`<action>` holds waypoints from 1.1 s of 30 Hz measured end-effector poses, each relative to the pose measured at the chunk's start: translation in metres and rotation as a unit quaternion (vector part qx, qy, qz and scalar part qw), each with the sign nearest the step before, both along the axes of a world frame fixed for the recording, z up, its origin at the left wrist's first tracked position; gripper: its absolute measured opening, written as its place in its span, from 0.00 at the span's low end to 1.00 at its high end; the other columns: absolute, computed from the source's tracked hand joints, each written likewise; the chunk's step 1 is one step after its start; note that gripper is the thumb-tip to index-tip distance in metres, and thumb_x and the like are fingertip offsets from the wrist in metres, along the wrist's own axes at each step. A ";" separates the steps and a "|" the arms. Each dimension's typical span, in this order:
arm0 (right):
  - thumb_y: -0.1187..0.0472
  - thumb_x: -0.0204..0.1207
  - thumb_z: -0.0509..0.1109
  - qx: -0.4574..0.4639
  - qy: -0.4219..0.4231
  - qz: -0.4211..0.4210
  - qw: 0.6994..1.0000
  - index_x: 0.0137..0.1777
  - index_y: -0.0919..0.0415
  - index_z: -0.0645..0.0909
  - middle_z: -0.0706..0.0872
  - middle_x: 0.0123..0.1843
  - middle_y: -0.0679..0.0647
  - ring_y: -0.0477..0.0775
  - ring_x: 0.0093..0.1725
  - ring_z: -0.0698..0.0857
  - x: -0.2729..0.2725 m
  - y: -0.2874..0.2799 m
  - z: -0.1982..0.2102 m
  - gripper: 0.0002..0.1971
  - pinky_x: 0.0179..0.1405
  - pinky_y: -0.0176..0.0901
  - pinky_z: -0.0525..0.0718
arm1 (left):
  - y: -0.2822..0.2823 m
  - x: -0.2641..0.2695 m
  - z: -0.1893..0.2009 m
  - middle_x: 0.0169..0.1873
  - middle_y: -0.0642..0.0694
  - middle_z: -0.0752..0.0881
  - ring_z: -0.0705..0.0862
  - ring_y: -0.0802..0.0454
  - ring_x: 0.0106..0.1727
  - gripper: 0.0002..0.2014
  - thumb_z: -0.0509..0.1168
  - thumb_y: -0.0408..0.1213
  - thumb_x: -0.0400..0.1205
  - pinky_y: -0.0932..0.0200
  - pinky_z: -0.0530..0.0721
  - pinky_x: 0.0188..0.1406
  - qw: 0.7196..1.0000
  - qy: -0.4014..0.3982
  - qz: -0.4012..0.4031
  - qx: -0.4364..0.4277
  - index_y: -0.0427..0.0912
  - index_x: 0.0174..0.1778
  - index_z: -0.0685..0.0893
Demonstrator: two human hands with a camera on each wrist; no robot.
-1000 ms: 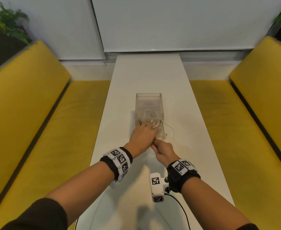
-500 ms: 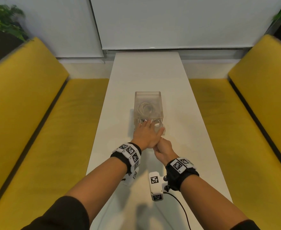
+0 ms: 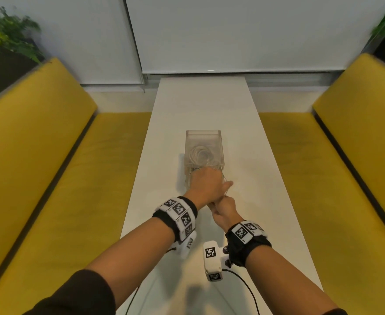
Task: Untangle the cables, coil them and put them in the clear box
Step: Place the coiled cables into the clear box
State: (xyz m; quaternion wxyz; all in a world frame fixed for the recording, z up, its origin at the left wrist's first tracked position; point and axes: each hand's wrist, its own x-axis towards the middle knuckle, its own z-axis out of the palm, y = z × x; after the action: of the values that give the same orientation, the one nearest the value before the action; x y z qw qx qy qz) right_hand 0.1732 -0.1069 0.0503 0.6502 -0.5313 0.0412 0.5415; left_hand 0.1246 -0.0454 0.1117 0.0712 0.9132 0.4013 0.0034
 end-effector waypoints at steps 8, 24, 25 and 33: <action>0.82 0.81 0.59 -0.003 0.010 -0.013 1.000 0.58 0.79 0.79 0.85 0.55 0.71 0.64 0.51 0.86 0.001 0.003 0.002 0.11 0.41 0.48 0.91 | 0.011 0.015 0.002 0.31 0.39 0.81 0.87 0.35 0.45 0.12 0.65 0.34 0.82 0.49 0.79 0.34 0.995 0.001 -0.016 -0.100 0.37 0.32 0.77; 0.83 0.75 0.69 0.022 0.039 -0.026 0.999 0.52 0.79 0.82 0.87 0.46 0.68 0.61 0.50 0.88 0.000 0.001 0.002 0.08 0.47 0.43 0.91 | 0.038 -0.021 -0.016 0.43 0.37 0.87 0.87 0.37 0.44 0.08 0.62 0.25 0.81 0.49 0.81 0.37 0.987 0.067 -0.142 0.029 0.35 0.48 0.86; 0.83 0.75 0.68 0.021 0.039 -0.029 0.999 0.55 0.80 0.82 0.87 0.47 0.68 0.61 0.50 0.88 0.000 0.002 0.002 0.09 0.47 0.43 0.91 | 0.036 -0.023 -0.016 0.43 0.36 0.88 0.87 0.37 0.45 0.08 0.62 0.25 0.81 0.48 0.83 0.40 0.986 0.086 -0.143 0.018 0.35 0.49 0.86; 0.80 0.77 0.69 0.003 0.043 -0.031 0.999 0.57 0.83 0.81 0.87 0.50 0.71 0.62 0.51 0.88 0.002 0.003 -0.001 0.09 0.52 0.48 0.91 | 0.041 -0.035 -0.015 0.41 0.39 0.87 0.83 0.41 0.40 0.10 0.60 0.34 0.83 0.45 0.86 0.42 0.982 0.069 -0.153 -0.081 0.36 0.42 0.84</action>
State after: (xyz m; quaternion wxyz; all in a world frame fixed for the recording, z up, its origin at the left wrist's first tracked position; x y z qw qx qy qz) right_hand 0.1754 -0.1038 0.0496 0.6656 -0.5041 0.0844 0.5438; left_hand 0.0892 -0.0042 0.0967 0.1165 0.9532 0.2593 -0.1025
